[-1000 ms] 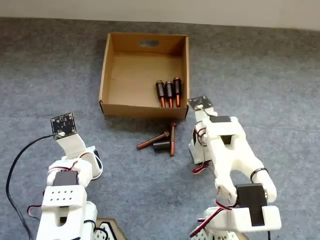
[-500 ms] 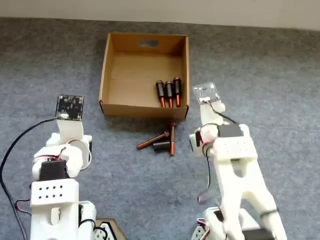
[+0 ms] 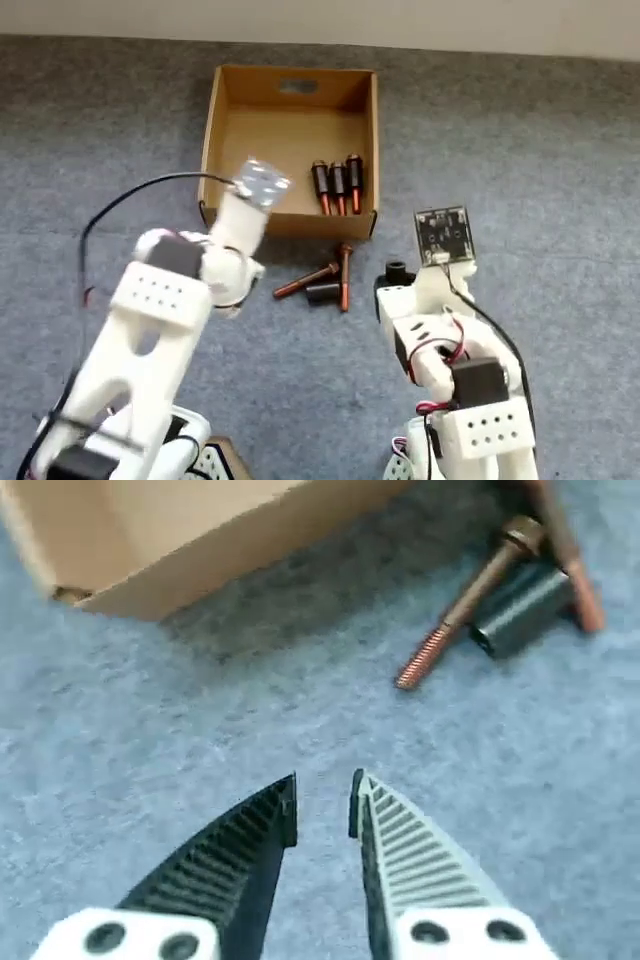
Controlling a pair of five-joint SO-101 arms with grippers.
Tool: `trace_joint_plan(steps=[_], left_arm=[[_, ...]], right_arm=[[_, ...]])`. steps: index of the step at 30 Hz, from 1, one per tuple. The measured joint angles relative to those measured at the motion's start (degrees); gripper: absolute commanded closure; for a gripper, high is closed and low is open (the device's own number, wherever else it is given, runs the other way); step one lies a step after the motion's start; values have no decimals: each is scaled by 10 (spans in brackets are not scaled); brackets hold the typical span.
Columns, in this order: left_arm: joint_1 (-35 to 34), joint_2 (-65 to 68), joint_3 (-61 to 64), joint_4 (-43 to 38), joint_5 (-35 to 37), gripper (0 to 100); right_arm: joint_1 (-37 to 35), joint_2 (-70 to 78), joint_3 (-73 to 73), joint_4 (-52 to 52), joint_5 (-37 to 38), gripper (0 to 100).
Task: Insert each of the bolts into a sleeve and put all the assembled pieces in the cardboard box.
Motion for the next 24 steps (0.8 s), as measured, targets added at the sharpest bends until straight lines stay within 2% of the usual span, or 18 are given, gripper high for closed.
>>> trace_joint_plan(steps=[3, 6, 13, 20, 24], left_arm=[[29, 84, -28, -20, 0, 867], [30, 171, -67, -40, 0, 835], [40, 310, -153, -44, 0, 839], [80, 364, -171, -49, -83, 839], [78, 396, -171, -71, -113, 839]], right_arm=[[0, -25, 16, 0, 0, 992], [0, -32, 19, 0, 0, 992], [0, -33, 19, 0, 0, 992], [0, -33, 19, 0, 0, 992], [0, -33, 19, 0, 0, 992]])
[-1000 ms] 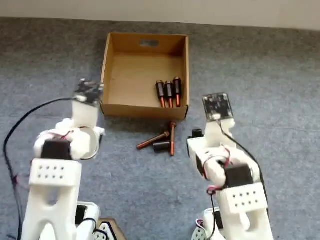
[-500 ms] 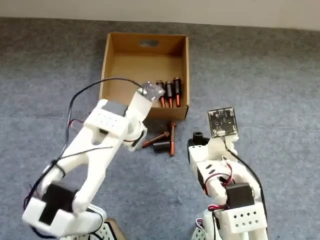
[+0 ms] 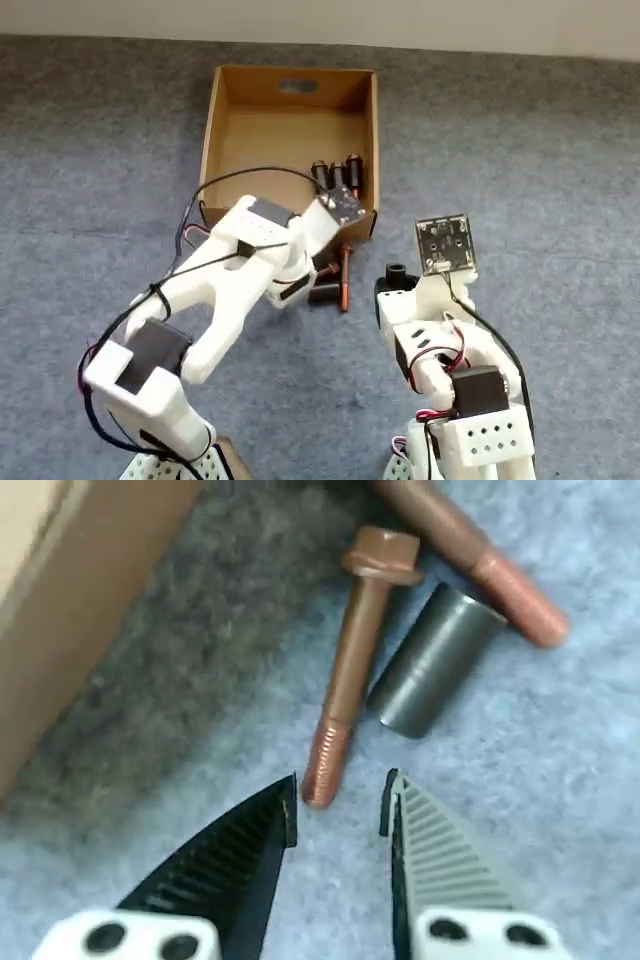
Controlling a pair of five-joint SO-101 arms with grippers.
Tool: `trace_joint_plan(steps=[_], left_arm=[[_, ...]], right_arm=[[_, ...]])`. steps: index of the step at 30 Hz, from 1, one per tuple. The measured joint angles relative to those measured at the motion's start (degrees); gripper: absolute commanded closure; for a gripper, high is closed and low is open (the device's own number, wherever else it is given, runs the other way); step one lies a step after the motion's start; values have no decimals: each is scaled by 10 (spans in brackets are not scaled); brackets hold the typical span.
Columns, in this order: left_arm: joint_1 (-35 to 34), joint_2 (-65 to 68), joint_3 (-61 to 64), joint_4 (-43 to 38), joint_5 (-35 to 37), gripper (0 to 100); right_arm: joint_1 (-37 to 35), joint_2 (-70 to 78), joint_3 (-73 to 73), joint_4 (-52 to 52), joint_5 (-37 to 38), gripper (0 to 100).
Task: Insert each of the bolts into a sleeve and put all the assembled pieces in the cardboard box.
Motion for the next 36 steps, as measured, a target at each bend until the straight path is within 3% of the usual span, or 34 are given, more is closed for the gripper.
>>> trace_joint_plan(steps=[6, 10, 21, 25, 29, 36], left_arm=[[3, 24, -1, -19, -9, 849], [7, 24, -2, -19, -9, 990], [9, 25, -5, 12, -16, 991], [-11, -4, 6, 62, -71, 991], [-76, -84, 61, 87, -138, 991], [-181, -219, 204, 113, -340, 986]], right_arm=[[0, 0, 0, 0, 0, 992], [0, 0, 0, 0, 0, 992], [0, -2, 0, 0, 0, 992], [0, -2, 0, 0, 0, 992], [0, -2, 0, 0, 0, 992], [0, -2, 0, 0, 0, 992]])
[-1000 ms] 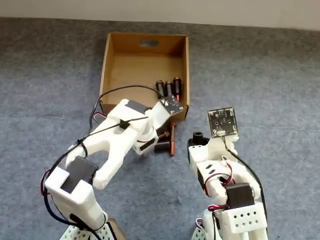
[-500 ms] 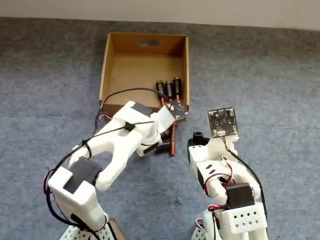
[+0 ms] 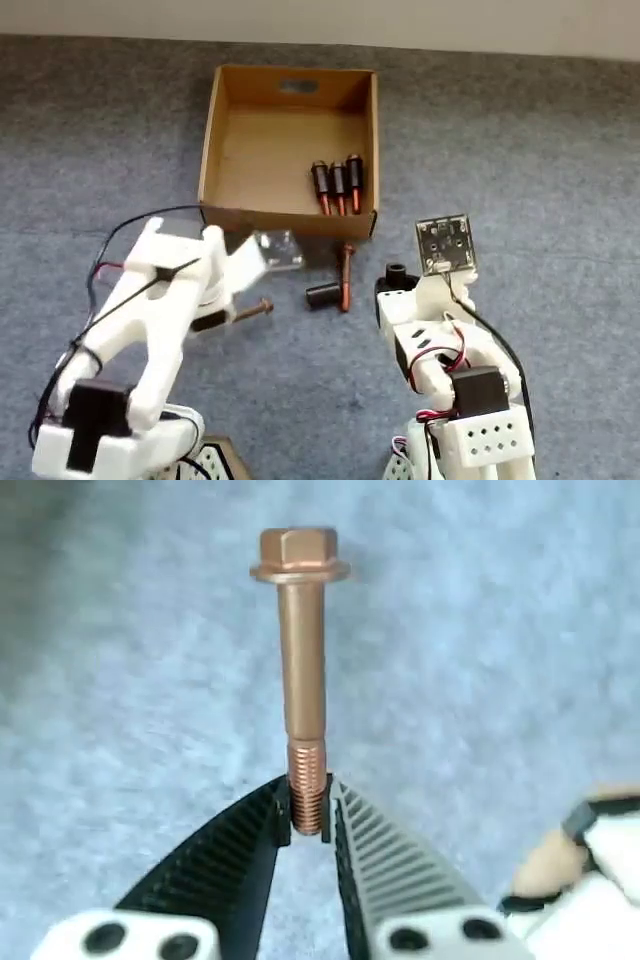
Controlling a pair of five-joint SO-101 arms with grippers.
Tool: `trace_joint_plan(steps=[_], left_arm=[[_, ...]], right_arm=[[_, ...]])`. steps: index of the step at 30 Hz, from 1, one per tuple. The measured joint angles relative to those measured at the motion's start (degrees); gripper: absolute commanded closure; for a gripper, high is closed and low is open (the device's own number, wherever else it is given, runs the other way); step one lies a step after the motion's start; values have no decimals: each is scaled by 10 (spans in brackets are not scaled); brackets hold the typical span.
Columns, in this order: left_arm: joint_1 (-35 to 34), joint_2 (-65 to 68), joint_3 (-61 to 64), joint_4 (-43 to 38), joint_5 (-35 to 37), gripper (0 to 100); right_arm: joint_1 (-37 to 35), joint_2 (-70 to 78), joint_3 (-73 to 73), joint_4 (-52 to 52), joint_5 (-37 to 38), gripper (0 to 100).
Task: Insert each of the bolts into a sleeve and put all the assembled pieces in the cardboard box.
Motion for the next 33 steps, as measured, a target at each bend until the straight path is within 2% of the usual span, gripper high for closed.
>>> trace_joint_plan(steps=[4, 10, 16, 20, 26, 33], left_arm=[[-19, -32, 40, 0, -77, 959], [-18, -44, 39, 1, -91, 826], [-18, -45, 28, 0, -91, 819], [21, -45, 27, -9, -36, 819], [104, -45, 27, -100, 67, 817], [132, -45, 29, -127, 84, 816]], right_arm=[[0, 0, 0, 0, 0, 992], [0, 0, 0, 0, 0, 992], [0, 0, 0, 0, 0, 992], [0, 0, 0, 0, 0, 992], [0, 0, 0, 0, 0, 992], [0, 0, 0, 0, 0, 992]])
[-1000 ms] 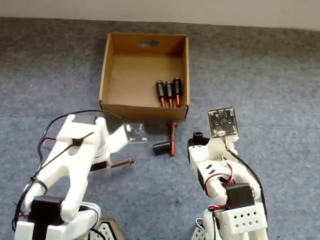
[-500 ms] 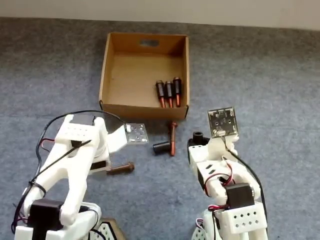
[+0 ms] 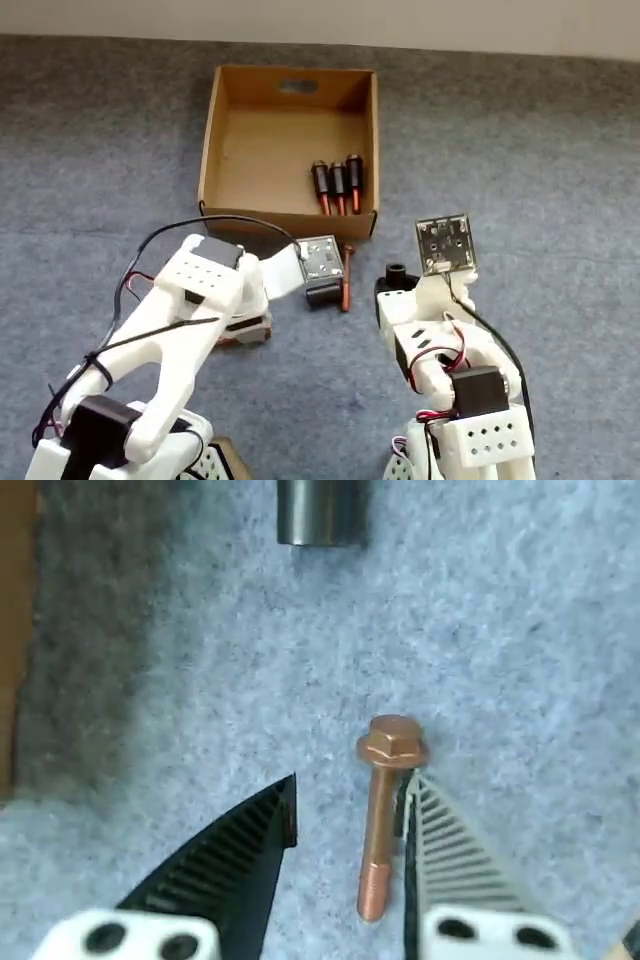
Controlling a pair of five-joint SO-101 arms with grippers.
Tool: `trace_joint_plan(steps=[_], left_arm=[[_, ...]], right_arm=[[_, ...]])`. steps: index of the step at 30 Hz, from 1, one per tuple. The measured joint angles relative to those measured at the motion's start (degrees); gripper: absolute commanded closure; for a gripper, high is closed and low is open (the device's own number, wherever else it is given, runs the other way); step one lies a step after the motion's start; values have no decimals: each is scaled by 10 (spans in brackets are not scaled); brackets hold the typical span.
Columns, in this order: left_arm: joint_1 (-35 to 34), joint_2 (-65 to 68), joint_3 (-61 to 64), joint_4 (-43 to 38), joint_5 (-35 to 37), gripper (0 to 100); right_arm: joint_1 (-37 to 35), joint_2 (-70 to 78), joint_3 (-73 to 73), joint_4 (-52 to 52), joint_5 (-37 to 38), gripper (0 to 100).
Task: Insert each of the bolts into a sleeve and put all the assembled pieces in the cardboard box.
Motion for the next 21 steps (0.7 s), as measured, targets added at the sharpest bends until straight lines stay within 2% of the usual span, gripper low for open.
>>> trace_joint_plan(steps=[7, 15, 19, 21], left_arm=[[1, 0, 50, -70, 2, 818], [2, 0, 54, -78, 2, 824], [30, 0, 62, -78, 2, 936], [50, 0, 76, -80, 2, 961]], right_arm=[[0, 0, 0, 0, 0, 992], [0, 0, 0, 0, 0, 992], [0, 0, 0, 0, 0, 992], [0, 0, 0, 0, 0, 992]])
